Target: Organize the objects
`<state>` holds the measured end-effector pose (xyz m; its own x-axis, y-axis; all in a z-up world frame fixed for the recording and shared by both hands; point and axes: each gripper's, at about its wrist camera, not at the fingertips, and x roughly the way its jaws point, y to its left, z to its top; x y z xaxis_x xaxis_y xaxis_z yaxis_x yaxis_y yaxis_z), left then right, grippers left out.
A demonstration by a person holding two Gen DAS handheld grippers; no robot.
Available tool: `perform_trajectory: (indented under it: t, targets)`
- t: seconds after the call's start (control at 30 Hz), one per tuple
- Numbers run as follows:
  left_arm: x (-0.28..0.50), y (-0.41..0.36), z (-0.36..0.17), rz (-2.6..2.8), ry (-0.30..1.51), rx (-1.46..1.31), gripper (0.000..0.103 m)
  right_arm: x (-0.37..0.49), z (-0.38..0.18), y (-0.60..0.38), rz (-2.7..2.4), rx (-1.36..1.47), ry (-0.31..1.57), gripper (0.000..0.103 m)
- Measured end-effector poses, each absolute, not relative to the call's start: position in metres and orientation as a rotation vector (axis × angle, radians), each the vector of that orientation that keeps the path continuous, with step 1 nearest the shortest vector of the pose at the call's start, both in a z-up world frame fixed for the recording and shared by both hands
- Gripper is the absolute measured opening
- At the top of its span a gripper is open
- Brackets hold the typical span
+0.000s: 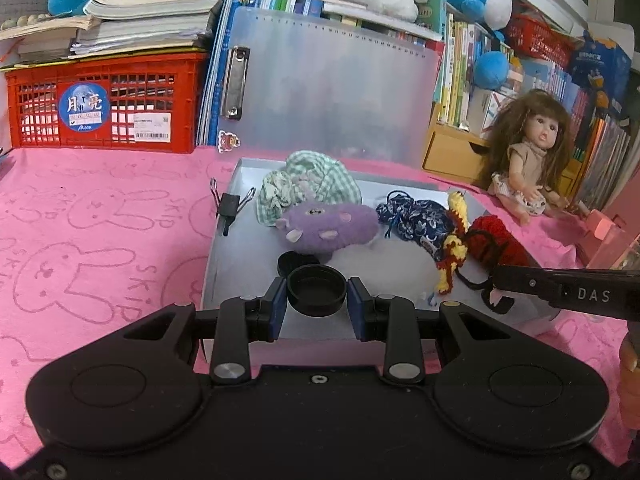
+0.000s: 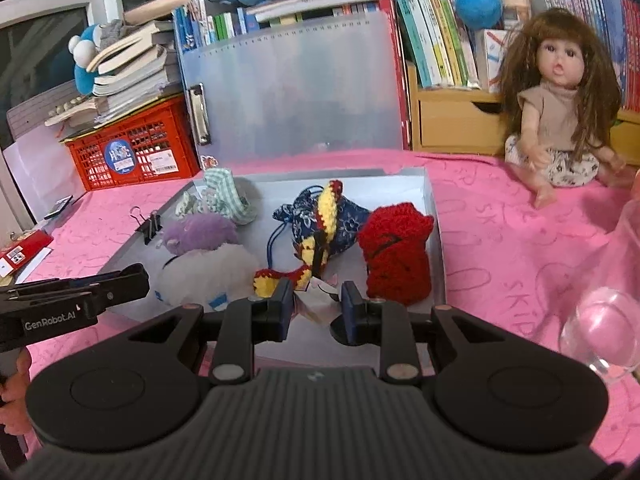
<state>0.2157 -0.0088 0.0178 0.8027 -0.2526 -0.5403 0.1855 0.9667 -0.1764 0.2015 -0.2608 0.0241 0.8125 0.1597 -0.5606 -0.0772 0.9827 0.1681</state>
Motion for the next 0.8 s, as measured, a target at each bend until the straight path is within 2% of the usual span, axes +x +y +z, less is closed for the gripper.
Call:
perform_trajectory:
  t: [0.63, 0.67, 0.73, 0.77, 0.8]
  targets:
    - [0.223, -0.016, 0.012, -0.227, 0.604, -0.086, 0.031, 0.213, 0.012, -0.257, 0.117, 0.131, 0.642, 0.03]
    - [0.223, -0.016, 0.012, -0.227, 0.602, -0.083, 0.031, 0.212, 0.012, -0.256, 0.116, 0.13, 0.64, 0.034]
    - [0.222, -0.017, 0.013, -0.227, 0.6, -0.078, 0.04, 0.211, 0.012, -0.255, 0.107, 0.127, 0.626, 0.041]
    - [0.221, -0.016, 0.014, -0.227, 0.598, -0.078, 0.043, 0.21, 0.012, -0.255, 0.1, 0.123, 0.62, 0.052]
    - [0.22, -0.016, 0.015, -0.228, 0.596, -0.079, 0.046, 0.21, 0.012, -0.254, 0.1, 0.122, 0.615, 0.056]
